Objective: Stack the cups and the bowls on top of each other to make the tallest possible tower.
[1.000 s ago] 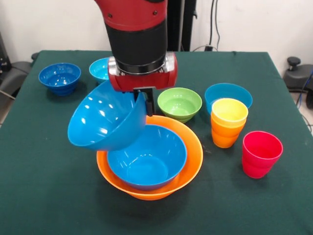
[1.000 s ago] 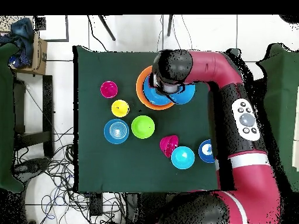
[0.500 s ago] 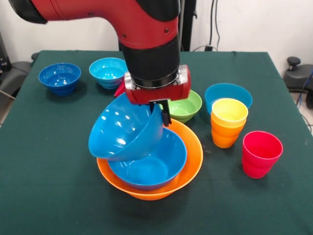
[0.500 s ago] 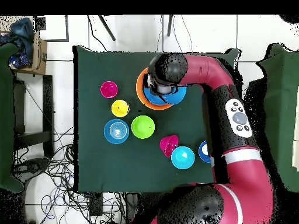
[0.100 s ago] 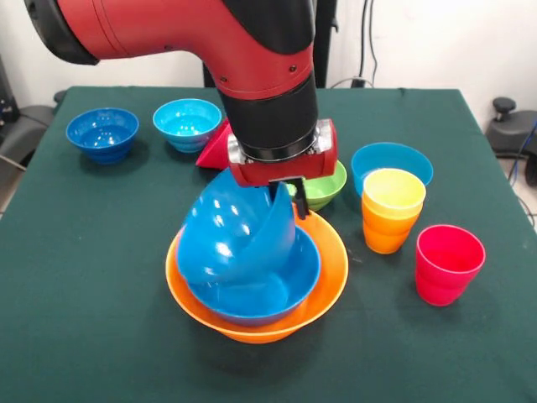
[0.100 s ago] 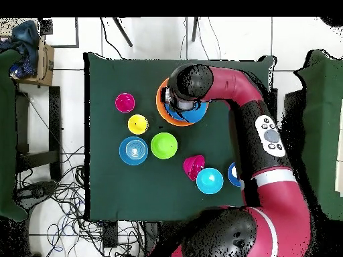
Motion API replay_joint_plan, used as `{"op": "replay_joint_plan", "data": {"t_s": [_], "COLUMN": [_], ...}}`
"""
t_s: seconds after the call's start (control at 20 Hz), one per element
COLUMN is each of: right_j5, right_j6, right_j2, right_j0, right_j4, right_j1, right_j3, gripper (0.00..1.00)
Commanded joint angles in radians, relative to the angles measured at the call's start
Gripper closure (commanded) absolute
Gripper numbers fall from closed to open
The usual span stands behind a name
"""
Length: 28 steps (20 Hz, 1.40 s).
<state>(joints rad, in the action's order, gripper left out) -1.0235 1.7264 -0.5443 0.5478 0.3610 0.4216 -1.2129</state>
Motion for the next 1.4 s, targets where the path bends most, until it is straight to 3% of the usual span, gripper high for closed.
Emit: {"op": "replay_joint_plan", "data": {"t_s": [0.05,0.55,0.95,1.4], "right_j5": [0.057,0.017,-0.077,-0.009], "right_j6": [-0.01,-0.068,-0.062,-0.021], "right_j2": [-0.009,-0.025,-0.035,-0.037], "right_j0": [0.003,0.03,0.039,0.005], "right_j4": [-0.017,-0.032,-0.079,-0.108], "right_j1": [0.016,0.051,0.1,0.206], "right_j3": [-0.092,-0.126,-0.128,-0.317], "gripper": [0.0,0.0,0.0,0.0]}}
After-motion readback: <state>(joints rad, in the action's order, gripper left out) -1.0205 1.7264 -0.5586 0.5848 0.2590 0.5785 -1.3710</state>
